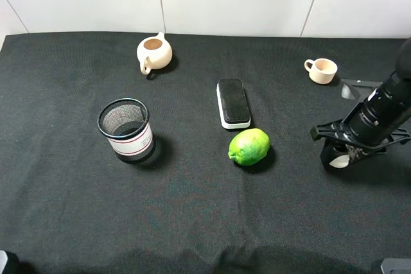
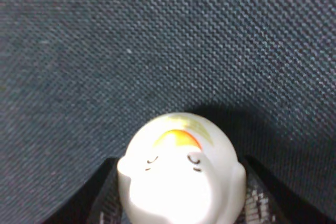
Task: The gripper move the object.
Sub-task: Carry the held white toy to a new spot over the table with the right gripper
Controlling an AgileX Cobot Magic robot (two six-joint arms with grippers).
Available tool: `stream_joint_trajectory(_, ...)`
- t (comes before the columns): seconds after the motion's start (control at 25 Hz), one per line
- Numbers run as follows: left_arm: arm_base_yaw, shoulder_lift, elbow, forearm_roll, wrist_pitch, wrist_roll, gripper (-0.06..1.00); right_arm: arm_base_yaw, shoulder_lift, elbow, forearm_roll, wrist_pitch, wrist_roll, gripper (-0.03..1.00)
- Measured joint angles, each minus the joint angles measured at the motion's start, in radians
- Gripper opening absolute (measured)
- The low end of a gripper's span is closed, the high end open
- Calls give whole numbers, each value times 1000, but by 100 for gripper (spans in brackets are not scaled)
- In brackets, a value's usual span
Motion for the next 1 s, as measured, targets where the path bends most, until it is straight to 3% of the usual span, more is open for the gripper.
stream_joint_trajectory(0.48, 0, 0, 0, 0, 0, 0, 99, 0, -100, -85, -1, 181, 17, 35)
stream_joint_trajectory(1.0, 0, 0, 0, 0, 0, 0, 99, 0, -133, -284, -10, 356, 37, 34)
